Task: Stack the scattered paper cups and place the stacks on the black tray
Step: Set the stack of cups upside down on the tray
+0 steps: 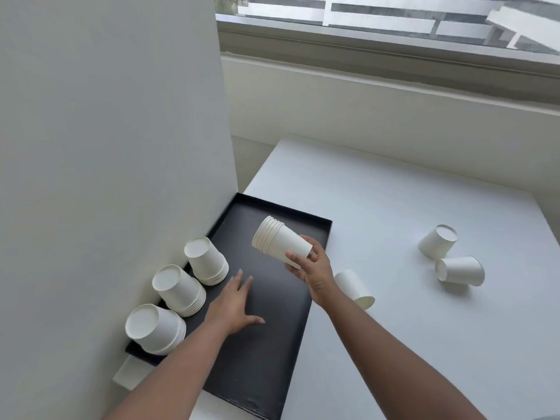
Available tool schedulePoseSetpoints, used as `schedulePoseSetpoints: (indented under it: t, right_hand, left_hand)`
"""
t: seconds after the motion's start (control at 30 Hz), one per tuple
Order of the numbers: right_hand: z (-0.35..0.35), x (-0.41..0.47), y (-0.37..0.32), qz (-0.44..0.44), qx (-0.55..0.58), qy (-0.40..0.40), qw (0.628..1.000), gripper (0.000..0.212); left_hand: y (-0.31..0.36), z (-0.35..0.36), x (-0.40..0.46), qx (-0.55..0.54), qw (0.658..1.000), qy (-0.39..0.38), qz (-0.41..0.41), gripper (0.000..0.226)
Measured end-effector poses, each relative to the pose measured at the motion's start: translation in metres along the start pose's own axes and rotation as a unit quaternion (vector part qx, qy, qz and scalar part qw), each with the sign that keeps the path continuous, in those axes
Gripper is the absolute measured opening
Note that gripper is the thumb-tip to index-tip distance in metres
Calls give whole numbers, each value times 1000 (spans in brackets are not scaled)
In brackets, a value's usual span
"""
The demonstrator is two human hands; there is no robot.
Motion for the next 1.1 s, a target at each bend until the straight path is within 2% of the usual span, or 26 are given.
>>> schedulePoseSetpoints:
  t: [0.27, 0.4, 0.53, 0.67, 0.83, 0.9, 0.97, 1.1]
  right_hand:
    - [19, 22, 0, -15, -82, 22, 996, 44]
    - [25, 34, -5, -54, -220, 50, 973, 47]
    - [37, 50, -15, -106, -404, 41, 908, 52]
    - [57, 61, -23, -130, -538, -23, 833, 53]
    - [87, 73, -30, -141, -694, -83, 702, 56]
    - [98, 76, -28, -151, -726, -103, 663, 58]
    - [106, 77, -25, -165, -739, -111, 644, 60]
    - [118, 80, -18, -178, -733, -130, 644, 60]
  left_hand:
    - [-7, 2, 3, 78, 996, -47, 8, 107]
    - [-5, -2, 7, 87, 995, -51, 13, 104]
    - [-6, -7, 13, 106, 992, -59, 19, 96]
    - [-6, -11, 18, 135, 988, -62, 27, 89]
    - [-9, -14, 23, 149, 986, -64, 39, 84]
    - [-9, -14, 23, 153, 985, -65, 41, 83]
    - [-10, -13, 24, 156, 985, -64, 44, 82]
    - [-12, -13, 25, 155, 985, -65, 48, 81]
Point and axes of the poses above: each hand's wrist, its own x-axis towards the middle knuckle, its own z-axis out of the palm, y = z × x, the point moved 1 cm from there along x, towards the middle knuckle, and after that the axes turned 2 degrees about z, right-handed, at the moved point
